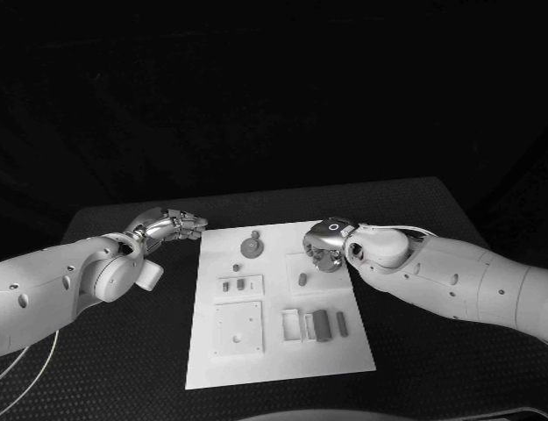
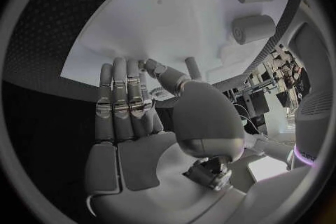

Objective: Assemble the parts on the task board

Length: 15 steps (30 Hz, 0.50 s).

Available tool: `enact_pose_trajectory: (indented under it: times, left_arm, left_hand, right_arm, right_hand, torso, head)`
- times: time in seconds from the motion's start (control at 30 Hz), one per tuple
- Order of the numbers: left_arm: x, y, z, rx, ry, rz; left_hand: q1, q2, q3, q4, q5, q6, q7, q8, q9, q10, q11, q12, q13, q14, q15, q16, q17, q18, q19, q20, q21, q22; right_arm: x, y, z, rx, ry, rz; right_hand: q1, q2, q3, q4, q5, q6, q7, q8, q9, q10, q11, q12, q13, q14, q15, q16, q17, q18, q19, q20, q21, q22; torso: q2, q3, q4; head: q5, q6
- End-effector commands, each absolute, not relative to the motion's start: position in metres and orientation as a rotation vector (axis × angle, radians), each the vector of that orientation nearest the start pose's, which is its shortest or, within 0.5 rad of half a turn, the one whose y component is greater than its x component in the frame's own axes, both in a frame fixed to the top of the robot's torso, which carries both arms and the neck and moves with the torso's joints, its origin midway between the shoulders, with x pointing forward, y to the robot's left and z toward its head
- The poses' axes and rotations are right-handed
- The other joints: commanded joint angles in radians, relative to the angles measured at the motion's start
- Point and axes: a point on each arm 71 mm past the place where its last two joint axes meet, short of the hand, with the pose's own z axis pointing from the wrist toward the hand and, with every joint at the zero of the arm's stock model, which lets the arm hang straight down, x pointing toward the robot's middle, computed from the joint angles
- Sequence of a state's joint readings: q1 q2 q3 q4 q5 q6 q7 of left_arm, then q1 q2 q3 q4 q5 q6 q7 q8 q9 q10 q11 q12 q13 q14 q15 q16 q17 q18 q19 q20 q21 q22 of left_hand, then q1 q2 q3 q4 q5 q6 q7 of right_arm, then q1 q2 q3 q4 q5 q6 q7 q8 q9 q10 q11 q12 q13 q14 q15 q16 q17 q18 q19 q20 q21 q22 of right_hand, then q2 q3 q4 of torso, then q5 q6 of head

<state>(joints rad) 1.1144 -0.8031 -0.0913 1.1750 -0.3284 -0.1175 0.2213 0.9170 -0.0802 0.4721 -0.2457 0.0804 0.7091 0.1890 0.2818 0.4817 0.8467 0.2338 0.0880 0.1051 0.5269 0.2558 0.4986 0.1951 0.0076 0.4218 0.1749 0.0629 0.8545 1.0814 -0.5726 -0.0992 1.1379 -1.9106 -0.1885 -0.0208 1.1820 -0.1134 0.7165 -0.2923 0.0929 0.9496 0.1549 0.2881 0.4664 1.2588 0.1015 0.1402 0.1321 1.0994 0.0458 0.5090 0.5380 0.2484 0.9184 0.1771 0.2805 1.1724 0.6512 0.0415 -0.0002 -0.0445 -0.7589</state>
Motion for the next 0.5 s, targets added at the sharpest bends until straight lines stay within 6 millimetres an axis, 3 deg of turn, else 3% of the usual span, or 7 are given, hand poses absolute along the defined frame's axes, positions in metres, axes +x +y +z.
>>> enact_pose_trajectory:
  times: [0.03,0.23,0.5]
  left_arm:
    - [0.5102,0.2866,-0.2672,-0.956,1.773,-1.173]
    - [0.5101,0.287,-0.2673,-0.956,1.776,-1.172]
    - [0.5097,0.2876,-0.2673,-0.956,1.777,-1.171]
  left_hand:
    - [0.003,0.0,-0.004,-0.004,-0.006,-0.008,0.045,0.004,-0.002,-0.005,0.002,0.002,-0.002,-0.004,0.007,-0.006,0.001,-0.008,-0.009,0.003,0.003,0.001]
    - [0.004,0.001,-0.004,-0.005,-0.007,-0.008,0.045,0.004,-0.002,-0.006,0.002,0.002,-0.003,-0.004,0.008,-0.007,0.001,-0.008,-0.012,0.004,0.003,0.001]
    - [0.005,0.001,-0.004,-0.005,-0.007,-0.008,0.044,0.005,-0.002,-0.006,0.003,0.003,-0.004,-0.003,0.009,-0.006,0.002,-0.008,-0.014,0.005,0.004,0.002]
  right_arm:
    - [0.4959,-0.1717,-0.3174,-0.719,1.86,0.299]
    - [0.4937,-0.1702,-0.3182,-0.721,1.851,0.314]
    - [0.4907,-0.1687,-0.3187,-0.716,1.833,0.331]
  right_hand:
    - [-0.002,-0.012,0.007,0.001,-0.002,-0.01,-0.001,-0.004,-0.002,-0.018,0.002,-0.017,-0.008,-0.007,0.003,-0.006,0.002,0.01,-0.01,-0.002,-0.003,0.005]
    - [0.005,-0.011,0.01,0.001,-0.002,-0.007,-0.002,-0.001,-0.002,-0.022,0.005,-0.022,-0.009,-0.007,0.005,-0.009,0.008,0.011,-0.012,-0.002,-0.004,0.012]
    - [0.04,0.033,0.019,-0.002,-0.002,0.047,-0.027,0.031,0.014,0.04,-0.023,0.004,0.011,0.051,-0.022,0.016,0.049,0.013,0.045,-0.023,0.022,0.041]
  torso:
    - [0.0,-0.0002,0.0008]
    - [0.0,-0.0008,0.0011]
    - [0.0,-0.0007,-0.0001]
  head:
    - [-0.001,0.0]
    - [-0.003,-0.002]
    - [-0.004,-0.002]
